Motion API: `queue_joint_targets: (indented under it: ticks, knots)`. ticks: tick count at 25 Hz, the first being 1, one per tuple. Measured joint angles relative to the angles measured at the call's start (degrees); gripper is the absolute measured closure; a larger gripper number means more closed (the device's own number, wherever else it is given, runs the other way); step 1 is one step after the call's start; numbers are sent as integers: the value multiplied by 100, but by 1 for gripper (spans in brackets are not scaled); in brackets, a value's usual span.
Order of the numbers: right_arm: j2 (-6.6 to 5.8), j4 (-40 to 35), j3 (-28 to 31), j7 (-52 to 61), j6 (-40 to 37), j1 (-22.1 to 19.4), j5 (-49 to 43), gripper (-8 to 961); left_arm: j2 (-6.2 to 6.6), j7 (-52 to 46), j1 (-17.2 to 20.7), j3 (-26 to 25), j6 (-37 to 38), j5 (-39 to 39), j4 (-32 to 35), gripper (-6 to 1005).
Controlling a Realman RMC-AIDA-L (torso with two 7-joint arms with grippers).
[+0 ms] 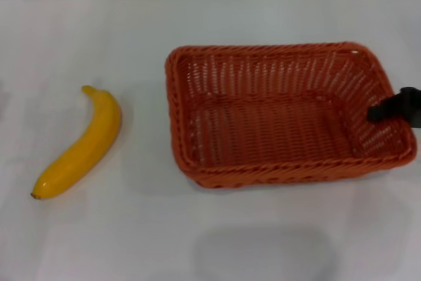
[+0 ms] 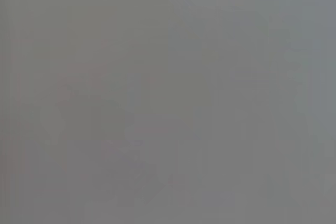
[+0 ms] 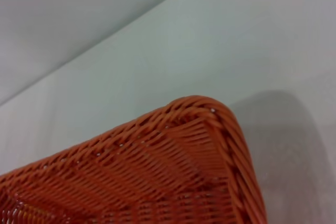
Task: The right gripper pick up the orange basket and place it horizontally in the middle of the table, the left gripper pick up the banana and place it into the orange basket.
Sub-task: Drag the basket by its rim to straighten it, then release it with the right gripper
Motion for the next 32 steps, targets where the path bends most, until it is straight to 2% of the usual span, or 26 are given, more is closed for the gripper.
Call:
queue_joint_targets:
  ticks: [8, 14, 20, 24, 30, 32]
  knots:
    - [-67, 60, -83, -327, -180, 67, 267, 828, -16, -67, 19, 0, 13, -17, -17, 109]
    - [-139, 214, -75, -502, -247, 115, 249, 718, -21, -70, 19, 0, 18, 3, 23, 110]
    - [-304, 338, 7, -602, -574, 220, 226, 524, -27, -71, -12, 1, 20, 5, 43, 110]
    - [-367, 338, 151, -641, -1035, 362, 206, 433, -27, -71, -38, 0, 19, 6, 46, 110]
    - [-314, 339, 39, -663, -1526, 435, 131, 297, -28, -71, -166, 1, 19, 13, 49, 111]
    - [-303, 337, -4, -678, -1593, 435, 97, 161, -27, -84, -182, 0, 19, 17, 49, 111]
